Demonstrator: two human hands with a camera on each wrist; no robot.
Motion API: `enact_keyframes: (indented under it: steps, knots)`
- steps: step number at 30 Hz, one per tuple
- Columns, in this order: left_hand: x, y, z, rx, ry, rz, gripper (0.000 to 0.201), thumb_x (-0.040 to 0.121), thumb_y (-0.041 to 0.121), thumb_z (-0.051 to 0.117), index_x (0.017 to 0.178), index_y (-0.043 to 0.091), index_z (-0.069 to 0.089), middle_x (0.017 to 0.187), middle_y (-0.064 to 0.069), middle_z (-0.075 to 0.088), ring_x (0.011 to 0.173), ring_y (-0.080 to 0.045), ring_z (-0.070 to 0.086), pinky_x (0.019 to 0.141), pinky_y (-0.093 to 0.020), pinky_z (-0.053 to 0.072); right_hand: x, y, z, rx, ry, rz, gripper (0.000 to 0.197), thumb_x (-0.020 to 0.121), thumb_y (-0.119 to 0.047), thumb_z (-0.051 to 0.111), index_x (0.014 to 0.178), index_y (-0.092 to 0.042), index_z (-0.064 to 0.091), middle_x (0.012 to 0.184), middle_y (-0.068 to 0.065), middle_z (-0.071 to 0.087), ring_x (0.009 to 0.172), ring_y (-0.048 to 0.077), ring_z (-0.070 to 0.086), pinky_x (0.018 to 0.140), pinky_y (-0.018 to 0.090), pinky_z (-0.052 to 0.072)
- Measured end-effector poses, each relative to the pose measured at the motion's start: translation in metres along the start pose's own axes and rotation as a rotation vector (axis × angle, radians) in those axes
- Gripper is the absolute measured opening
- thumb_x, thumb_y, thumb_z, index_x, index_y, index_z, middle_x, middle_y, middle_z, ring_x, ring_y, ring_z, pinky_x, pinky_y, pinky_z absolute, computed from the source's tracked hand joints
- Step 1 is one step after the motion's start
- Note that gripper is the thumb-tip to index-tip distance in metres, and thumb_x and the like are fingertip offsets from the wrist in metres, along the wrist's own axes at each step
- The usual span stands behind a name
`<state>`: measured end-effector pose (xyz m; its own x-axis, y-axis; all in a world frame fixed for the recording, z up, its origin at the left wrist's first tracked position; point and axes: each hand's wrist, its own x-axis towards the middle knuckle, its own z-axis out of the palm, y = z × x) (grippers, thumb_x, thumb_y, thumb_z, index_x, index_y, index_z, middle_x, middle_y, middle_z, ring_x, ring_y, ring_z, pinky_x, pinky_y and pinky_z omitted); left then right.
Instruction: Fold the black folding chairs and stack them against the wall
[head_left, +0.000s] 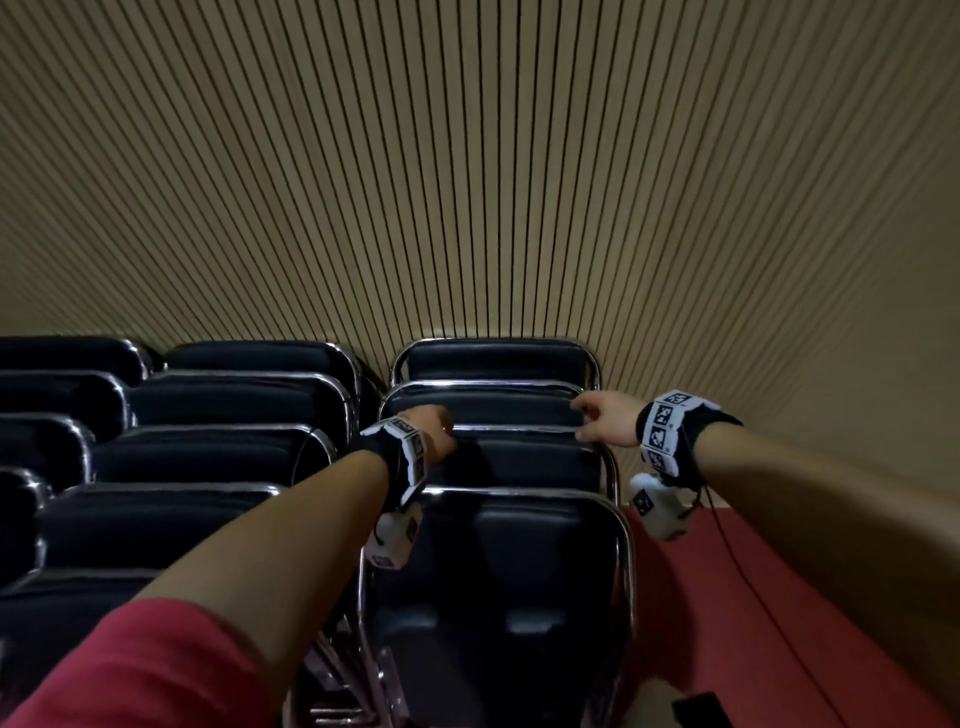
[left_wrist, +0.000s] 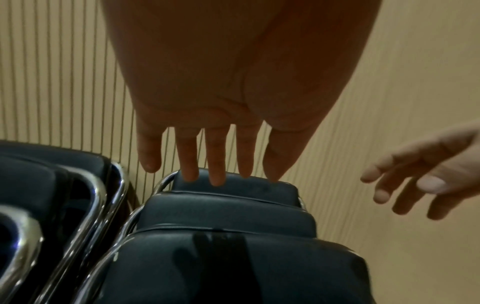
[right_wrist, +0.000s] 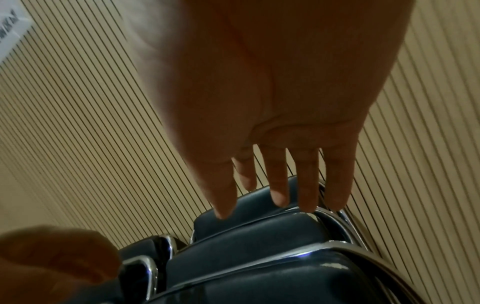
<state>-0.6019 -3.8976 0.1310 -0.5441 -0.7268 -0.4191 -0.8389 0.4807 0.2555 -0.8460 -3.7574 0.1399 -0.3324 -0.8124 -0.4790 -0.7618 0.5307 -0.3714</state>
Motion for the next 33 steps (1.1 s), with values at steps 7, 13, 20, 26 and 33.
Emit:
enact_keyframes:
  steps: [7,13,20,26,33]
  knots:
    - [0.061,-0.001,0.001,-0.213,0.043,-0.093,0.040,0.084,0.018,0.070,0.124,0.018,0.066,0.122,-0.003,0.067,0.116,-0.024,0.062,0.092,-0.026,0.047,0.117,0.012,-0.011,-0.118,-0.152,-0.003,0.070,0.090,-0.026,0.069,0.151,-0.016,0.036,0.149,0.007,0.045,0.132,0.025,0.047,0.108,0.034,0.040]
    - [0.127,0.009,0.006,-0.225,0.046,-0.246,0.047,0.075,0.018,0.073,0.121,0.026,0.068,0.118,-0.003,0.068,0.110,-0.026,0.064,0.090,-0.029,0.053,0.205,0.017,-0.013,-0.328,-0.250,-0.105,0.083,0.086,-0.044,0.069,0.154,-0.021,0.027,0.154,0.009,0.031,0.136,0.031,0.039,0.110,0.040,0.039]
    - [0.198,0.006,0.024,0.036,-0.040,-0.293,0.069,0.073,0.035,0.071,0.138,0.036,0.048,0.147,0.001,0.045,0.138,-0.029,0.037,0.113,-0.056,0.032,0.253,0.035,-0.012,-0.319,-0.355,-0.188,0.104,0.077,-0.060,0.071,0.157,-0.025,0.015,0.159,0.007,0.019,0.145,0.032,0.022,0.115,0.043,0.031]
    - [0.228,0.007,0.022,0.244,-0.194,-0.252,0.085,0.067,0.040,0.071,0.145,0.033,0.037,0.148,-0.001,0.039,0.143,-0.031,0.029,0.108,-0.073,0.020,0.256,0.027,-0.012,-0.420,-0.326,-0.195,0.105,0.073,-0.060,0.075,0.154,-0.020,0.023,0.151,0.007,0.028,0.138,0.033,0.028,0.108,0.045,0.040]
    - [0.233,0.008,0.021,0.387,-0.211,-0.175,0.084,0.072,0.035,0.074,0.146,0.033,0.036,0.140,-0.004,0.038,0.138,-0.032,0.034,0.108,-0.069,0.024,0.249,0.020,-0.013,-0.488,-0.336,-0.163,0.084,0.073,-0.056,0.075,0.140,-0.016,0.043,0.129,0.005,0.040,0.122,0.029,0.038,0.096,0.044,0.049]
